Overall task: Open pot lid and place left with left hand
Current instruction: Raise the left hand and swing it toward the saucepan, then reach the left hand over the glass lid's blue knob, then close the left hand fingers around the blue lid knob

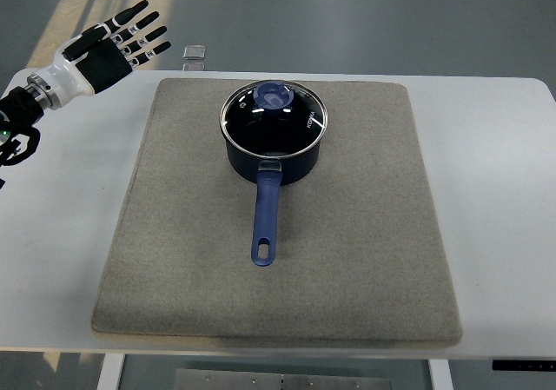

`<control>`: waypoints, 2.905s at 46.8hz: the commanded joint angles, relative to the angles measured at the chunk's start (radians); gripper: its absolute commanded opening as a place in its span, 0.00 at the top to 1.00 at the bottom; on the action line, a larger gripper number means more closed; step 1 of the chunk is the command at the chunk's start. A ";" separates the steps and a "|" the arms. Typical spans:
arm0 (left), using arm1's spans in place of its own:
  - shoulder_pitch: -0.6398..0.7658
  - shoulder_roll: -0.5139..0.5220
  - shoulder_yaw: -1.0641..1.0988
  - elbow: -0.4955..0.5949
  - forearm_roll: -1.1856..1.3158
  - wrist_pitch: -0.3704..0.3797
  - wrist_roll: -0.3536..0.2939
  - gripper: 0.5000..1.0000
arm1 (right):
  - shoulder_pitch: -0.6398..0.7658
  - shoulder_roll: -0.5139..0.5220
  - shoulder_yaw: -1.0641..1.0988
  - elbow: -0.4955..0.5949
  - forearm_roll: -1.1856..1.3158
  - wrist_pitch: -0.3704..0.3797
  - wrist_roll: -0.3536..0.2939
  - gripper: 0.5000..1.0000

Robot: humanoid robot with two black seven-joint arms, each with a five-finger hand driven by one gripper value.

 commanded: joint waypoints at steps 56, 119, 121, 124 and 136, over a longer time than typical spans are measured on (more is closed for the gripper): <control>-0.422 0.000 0.261 -0.283 1.801 0.000 -0.469 0.03 | 0.000 0.000 0.000 0.000 -0.001 0.000 0.000 0.17; -0.549 -0.149 0.576 -0.283 1.888 0.103 -0.449 0.27 | 0.000 0.000 0.000 0.000 0.001 0.000 0.000 0.17; -0.549 -0.150 0.576 -0.283 1.889 0.103 -0.449 0.27 | 0.000 0.000 0.000 0.000 -0.001 0.000 0.000 0.17; -0.548 -0.153 0.576 -0.279 1.889 0.103 -0.449 0.27 | 0.000 0.000 0.000 0.000 0.001 0.000 0.000 0.17; -0.546 -0.155 0.576 -0.277 1.891 0.103 -0.449 0.27 | 0.000 0.000 0.000 0.000 0.001 0.000 0.000 0.17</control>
